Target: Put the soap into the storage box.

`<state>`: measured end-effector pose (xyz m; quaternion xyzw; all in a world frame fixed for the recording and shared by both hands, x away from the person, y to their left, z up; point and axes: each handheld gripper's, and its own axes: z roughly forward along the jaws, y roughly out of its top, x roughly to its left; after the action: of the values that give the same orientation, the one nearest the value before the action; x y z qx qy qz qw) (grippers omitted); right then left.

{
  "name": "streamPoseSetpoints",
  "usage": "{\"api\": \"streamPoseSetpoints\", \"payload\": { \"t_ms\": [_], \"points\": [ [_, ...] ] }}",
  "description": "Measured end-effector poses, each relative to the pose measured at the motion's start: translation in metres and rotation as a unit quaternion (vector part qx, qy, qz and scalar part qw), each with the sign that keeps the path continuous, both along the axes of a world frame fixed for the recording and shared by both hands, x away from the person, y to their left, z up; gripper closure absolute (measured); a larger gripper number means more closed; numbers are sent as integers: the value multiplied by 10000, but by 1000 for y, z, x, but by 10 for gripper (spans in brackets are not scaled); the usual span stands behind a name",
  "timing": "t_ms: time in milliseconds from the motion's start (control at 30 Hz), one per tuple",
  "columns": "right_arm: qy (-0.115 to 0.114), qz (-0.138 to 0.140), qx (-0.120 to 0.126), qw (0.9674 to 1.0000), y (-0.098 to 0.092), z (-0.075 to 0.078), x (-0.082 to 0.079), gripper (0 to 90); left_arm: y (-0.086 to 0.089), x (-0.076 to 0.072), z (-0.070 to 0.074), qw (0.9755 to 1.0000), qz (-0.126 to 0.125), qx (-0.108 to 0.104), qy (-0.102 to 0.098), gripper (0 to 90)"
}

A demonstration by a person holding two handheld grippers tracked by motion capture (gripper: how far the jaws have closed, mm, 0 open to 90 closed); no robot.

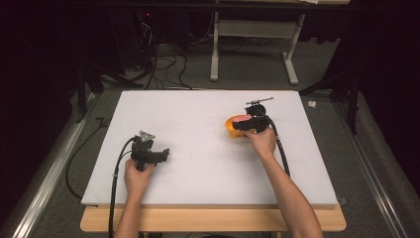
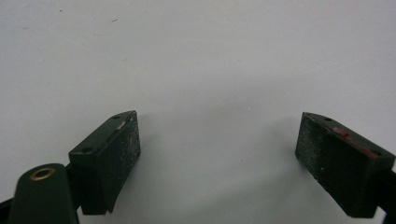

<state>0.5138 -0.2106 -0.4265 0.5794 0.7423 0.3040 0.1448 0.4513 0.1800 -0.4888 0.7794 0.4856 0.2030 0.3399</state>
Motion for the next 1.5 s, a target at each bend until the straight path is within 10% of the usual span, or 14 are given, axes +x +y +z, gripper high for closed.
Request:
{"api": "streamPoseSetpoints", "payload": {
  "t_ms": [533, 1500],
  "points": [
    [90, -86, -10, 9999, 1, -5, 7, 120, 0, 0, 0, 10000, 1, 4, -5, 144],
    [-666, 219, 204, 9973, -29, 32, -24, 127, 0, 0, 0, 10000, 12, -6, -11, 143]
  ]
}}
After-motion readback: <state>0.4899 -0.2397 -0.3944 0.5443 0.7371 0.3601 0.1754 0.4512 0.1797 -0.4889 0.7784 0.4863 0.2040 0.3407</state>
